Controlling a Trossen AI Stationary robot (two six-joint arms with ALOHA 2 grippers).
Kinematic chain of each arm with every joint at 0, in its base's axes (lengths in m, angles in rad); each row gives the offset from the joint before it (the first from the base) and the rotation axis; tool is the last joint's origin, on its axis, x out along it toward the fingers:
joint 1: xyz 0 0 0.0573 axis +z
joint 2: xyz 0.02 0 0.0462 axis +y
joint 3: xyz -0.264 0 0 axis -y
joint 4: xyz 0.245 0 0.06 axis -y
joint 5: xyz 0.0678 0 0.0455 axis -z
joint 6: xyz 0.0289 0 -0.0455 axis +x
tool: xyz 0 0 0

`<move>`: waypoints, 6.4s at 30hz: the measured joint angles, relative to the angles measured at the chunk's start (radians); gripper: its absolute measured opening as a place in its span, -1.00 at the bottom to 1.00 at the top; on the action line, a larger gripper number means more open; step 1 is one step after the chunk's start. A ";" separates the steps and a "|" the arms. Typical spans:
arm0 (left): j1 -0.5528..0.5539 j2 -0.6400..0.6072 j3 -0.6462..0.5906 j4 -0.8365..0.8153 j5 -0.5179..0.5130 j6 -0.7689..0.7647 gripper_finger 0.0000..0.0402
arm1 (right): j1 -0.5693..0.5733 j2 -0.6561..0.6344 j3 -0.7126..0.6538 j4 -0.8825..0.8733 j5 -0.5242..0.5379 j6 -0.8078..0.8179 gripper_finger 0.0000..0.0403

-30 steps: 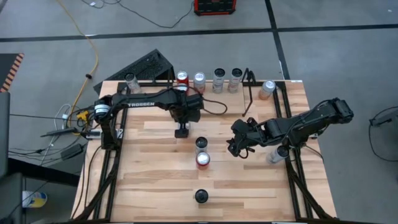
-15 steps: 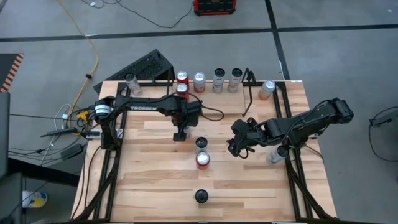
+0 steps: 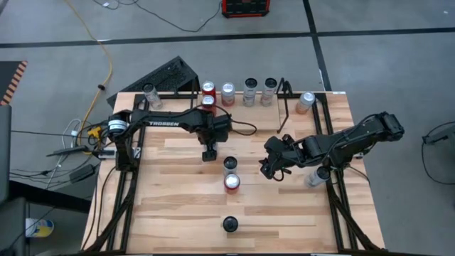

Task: Place canned beverage on shelf
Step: Put the bottom orange white soda can on the shelf

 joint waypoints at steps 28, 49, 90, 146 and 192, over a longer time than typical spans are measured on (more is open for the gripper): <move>0.161 0.090 0.442 -0.053 -0.071 0.074 0.38 | -0.010 0.000 0.000 -0.002 0.000 -0.030 0.44; 0.258 0.438 0.838 -0.260 -0.103 0.242 0.39 | -0.012 0.000 0.000 -0.024 -0.003 -0.038 0.44; 0.165 0.179 0.867 -0.554 -0.433 0.066 0.80 | -0.153 0.000 0.000 0.161 -0.082 -0.271 0.44; -0.057 -1.376 -1.294 0.812 0.080 -0.563 -0.95 | -0.611 0.460 0.277 0.515 -0.201 -0.527 -1.00; -0.057 -1.376 -1.294 0.811 0.087 -0.600 -0.95 | -0.584 0.460 0.277 0.661 -0.122 -0.447 -1.00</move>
